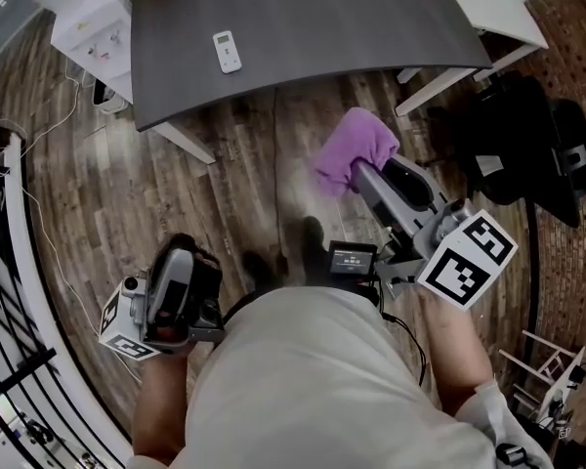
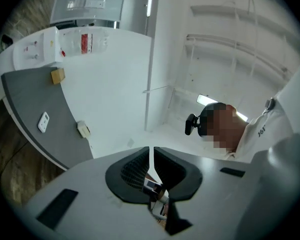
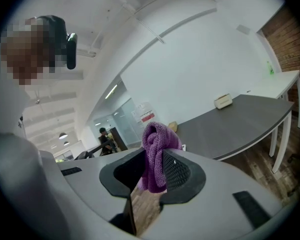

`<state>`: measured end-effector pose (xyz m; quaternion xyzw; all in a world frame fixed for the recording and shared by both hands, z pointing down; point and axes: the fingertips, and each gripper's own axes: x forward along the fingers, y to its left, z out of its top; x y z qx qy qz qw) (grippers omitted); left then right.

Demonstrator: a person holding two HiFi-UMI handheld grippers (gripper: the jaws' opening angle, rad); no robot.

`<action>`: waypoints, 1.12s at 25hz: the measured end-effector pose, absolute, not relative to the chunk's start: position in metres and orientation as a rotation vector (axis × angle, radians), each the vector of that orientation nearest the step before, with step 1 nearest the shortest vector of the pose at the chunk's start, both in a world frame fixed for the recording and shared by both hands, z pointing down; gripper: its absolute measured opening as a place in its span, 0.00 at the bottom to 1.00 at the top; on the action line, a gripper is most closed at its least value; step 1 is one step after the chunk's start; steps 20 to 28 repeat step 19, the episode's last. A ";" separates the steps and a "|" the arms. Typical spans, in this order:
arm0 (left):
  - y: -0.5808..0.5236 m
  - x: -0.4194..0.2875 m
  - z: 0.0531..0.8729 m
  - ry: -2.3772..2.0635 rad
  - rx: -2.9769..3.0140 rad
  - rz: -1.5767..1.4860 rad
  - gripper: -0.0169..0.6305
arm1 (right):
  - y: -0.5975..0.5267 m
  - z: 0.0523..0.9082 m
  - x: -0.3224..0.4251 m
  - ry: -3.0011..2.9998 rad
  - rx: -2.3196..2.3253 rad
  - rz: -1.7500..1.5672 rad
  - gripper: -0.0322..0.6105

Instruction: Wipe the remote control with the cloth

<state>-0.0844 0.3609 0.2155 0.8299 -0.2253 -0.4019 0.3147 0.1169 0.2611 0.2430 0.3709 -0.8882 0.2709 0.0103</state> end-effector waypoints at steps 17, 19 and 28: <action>0.349 -0.094 0.205 -0.512 2.214 -1.055 0.03 | 0.249 0.219 0.103 -2.815 1.247 0.754 0.21; 0.346 -0.105 0.201 -0.535 2.218 -1.076 0.03 | 0.242 0.215 0.095 -2.837 1.236 0.738 0.21; 0.346 -0.105 0.201 -0.535 2.218 -1.076 0.03 | 0.242 0.215 0.095 -2.837 1.236 0.738 0.21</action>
